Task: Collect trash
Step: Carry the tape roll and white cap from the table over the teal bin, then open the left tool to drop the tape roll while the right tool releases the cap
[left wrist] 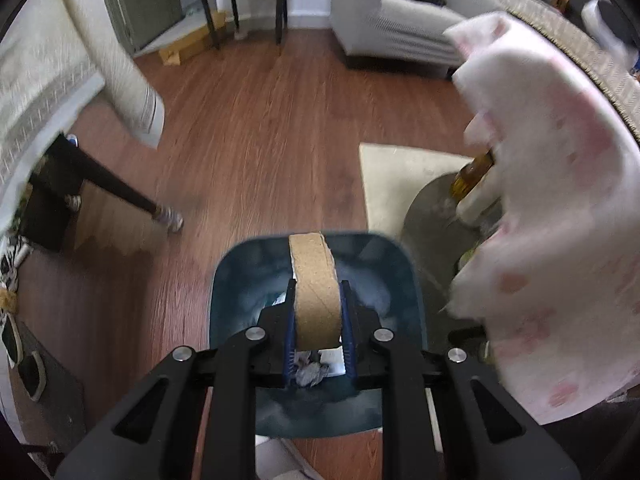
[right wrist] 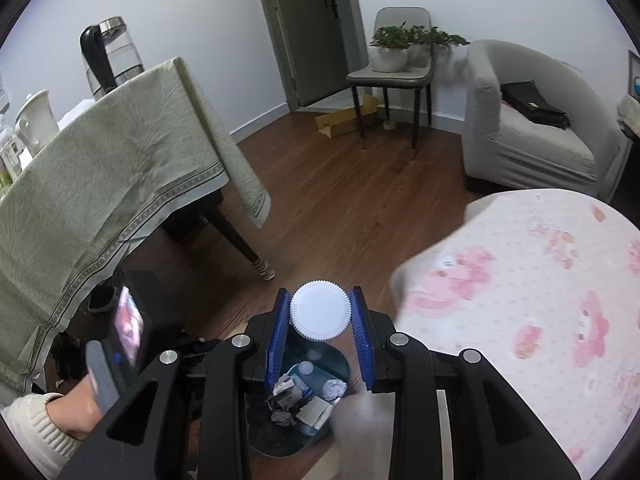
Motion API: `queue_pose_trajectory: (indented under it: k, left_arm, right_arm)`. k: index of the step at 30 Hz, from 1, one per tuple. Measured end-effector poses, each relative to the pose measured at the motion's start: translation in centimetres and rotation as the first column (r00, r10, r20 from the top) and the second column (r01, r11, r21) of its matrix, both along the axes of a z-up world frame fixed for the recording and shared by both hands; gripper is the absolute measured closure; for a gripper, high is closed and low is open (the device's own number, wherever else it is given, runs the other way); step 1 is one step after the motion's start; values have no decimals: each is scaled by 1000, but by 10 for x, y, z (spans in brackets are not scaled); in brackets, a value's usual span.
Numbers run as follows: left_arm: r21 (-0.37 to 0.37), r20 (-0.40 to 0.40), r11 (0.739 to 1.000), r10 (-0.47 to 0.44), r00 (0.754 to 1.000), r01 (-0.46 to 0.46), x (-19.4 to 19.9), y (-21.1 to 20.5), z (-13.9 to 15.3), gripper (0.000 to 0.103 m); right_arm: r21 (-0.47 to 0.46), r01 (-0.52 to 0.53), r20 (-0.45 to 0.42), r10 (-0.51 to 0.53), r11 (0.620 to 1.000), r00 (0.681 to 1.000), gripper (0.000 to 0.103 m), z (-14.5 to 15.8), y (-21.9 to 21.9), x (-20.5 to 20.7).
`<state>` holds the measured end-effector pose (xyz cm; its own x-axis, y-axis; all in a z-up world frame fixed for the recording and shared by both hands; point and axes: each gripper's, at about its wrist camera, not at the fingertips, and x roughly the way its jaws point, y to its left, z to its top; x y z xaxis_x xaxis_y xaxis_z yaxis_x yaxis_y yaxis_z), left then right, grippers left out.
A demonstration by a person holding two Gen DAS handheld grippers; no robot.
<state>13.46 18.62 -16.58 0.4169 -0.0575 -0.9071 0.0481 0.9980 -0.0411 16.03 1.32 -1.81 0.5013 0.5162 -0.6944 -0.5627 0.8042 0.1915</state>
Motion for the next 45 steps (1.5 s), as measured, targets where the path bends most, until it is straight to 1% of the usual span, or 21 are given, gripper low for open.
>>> queue_pose_trajectory:
  k: [4, 6, 8, 15, 17, 18, 19, 21, 23, 26, 28, 32, 34, 36, 39, 43, 45]
  left_arm:
    - [7, -64, 1000, 10, 998, -10, -3, 13, -25, 82]
    - [-3, -107, 1000, 8, 994, -8, -5, 19, -39, 82]
    - [1, -130, 1000, 3, 992, -2, -8, 24, -50, 82]
    - [9, -206, 1000, -5, 979, 7, -15, 37, -77, 81]
    - [9, -220, 1000, 4, 975, -2, -17, 43, -82, 77]
    - [2, -225, 1000, 4, 974, -4, -17, 46, -84, 67]
    - [-10, -227, 1000, 3, 974, -5, -18, 49, -84, 60]
    - [-16, -224, 1000, 0, 974, -3, -19, 52, -83, 59]
    - [-7, -215, 1000, -2, 977, 0, -17, 55, -81, 58]
    - [-17, -183, 1000, 9, 983, -13, -19, 61, -69, 54]
    - [-28, -150, 999, 17, 989, -21, -19, 66, -57, 49]
    - [-50, -69, 998, 27, 997, -31, -21, 72, -24, 44]
    - [-50, -37, 998, 31, 999, -33, -23, 73, -12, 39]
    - [-42, -1, 999, 29, 1000, -30, -25, 75, 3, 37]
    - [-29, 45, 999, 42, 998, -40, -25, 79, 23, 36]
    - [-55, 110, 996, 76, 991, -70, -27, 87, 51, 36]
    - [-69, 131, 994, 88, 988, -79, -27, 88, 62, 37]
  right_arm:
    - [-7, -17, -10, 17, 1000, 1000, 72, -5, 15, 2]
    - [-11, -24, -14, 24, 1000, 1000, 72, -7, 21, 4]
    - [-17, -31, -21, 30, 999, 999, 72, -11, 30, 5]
    - [-37, -53, -46, 52, 998, 998, 72, -25, 55, 9]
    - [-42, -60, -51, 58, 997, 997, 72, -28, 59, 11]
    - [-47, -65, -54, 62, 997, 997, 72, -30, 63, 12]
    - [-51, -68, -58, 66, 996, 996, 72, -32, 65, 12]
    - [-59, -74, -68, 70, 995, 995, 72, -38, 71, 14]
    - [-69, -81, -81, 75, 994, 994, 72, -44, 75, 15]
    - [-86, -92, -108, 82, 992, 991, 72, -57, 83, 18]
    - [-98, -97, -124, 84, 991, 989, 72, -66, 88, 19]
    - [-117, -106, -158, 87, 987, 984, 72, -83, 97, 20]
    - [-131, -109, -179, 84, 985, 980, 72, -95, 103, 21]
    - [-131, -110, -206, 81, 985, 975, 72, -106, 108, 22]
    - [-141, -120, -239, 83, 983, 967, 72, -121, 115, 23]
    - [-169, -128, -269, 79, 977, 960, 72, -139, 121, 23]
    - [-178, -132, -284, 77, 975, 956, 72, -147, 122, 23]
